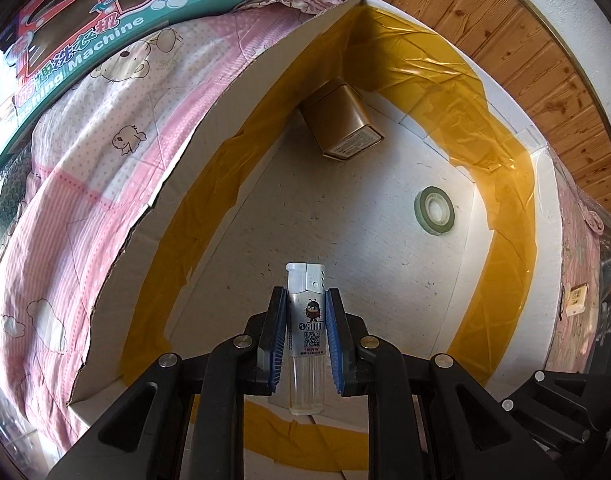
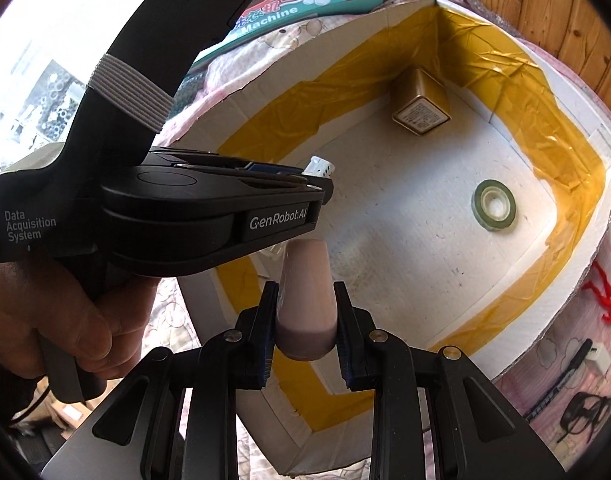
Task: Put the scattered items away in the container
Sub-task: 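Lower the bottle with the left tool while the right tool lowers the stapler, opening both, then withdraw both tools from the box toward the marker and staples box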
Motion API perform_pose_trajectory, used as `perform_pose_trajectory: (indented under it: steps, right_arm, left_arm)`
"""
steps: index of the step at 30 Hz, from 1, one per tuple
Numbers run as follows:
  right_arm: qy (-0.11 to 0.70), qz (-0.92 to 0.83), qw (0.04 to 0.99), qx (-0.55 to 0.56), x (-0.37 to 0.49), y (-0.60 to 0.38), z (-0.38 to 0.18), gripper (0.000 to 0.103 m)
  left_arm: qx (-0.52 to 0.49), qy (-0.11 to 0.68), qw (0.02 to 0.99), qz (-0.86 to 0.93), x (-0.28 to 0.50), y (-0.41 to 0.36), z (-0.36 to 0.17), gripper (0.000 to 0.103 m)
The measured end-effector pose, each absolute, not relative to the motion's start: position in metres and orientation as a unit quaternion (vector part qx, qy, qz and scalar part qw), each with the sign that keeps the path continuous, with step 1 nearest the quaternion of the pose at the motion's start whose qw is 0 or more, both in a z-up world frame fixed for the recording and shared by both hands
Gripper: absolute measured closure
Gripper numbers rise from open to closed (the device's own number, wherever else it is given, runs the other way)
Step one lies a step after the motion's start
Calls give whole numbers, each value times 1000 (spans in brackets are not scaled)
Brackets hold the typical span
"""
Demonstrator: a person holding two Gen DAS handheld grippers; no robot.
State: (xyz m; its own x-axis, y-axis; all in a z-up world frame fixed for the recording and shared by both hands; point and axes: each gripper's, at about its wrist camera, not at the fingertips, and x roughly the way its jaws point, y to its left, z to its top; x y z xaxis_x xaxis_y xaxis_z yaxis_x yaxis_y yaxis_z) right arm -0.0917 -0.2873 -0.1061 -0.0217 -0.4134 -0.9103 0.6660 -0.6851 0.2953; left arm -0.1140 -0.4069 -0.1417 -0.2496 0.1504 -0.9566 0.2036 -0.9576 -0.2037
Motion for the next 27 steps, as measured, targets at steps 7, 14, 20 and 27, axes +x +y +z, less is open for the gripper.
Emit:
perform_pose_trajectory:
  steps: [7,14,20,27]
  right_arm:
    - [116,-703,388,584,-88,-292,-108,75]
    - [93,-708,382,586,-85,-281,-107,73]
    - [46,-723,379,576,-84,-252,-89,73]
    - [10,-744,379,550,-75,-228,-67,76]
  left_arm:
    - [613,151,23,-775,-115,-412,-148,83]
    - [605,164,32,-778,-109,-417,-145,68]
    - [592,185,29,-784,-101,-419,-130,68]
    - [576,193,29,-794,-87,-409,-113,68]
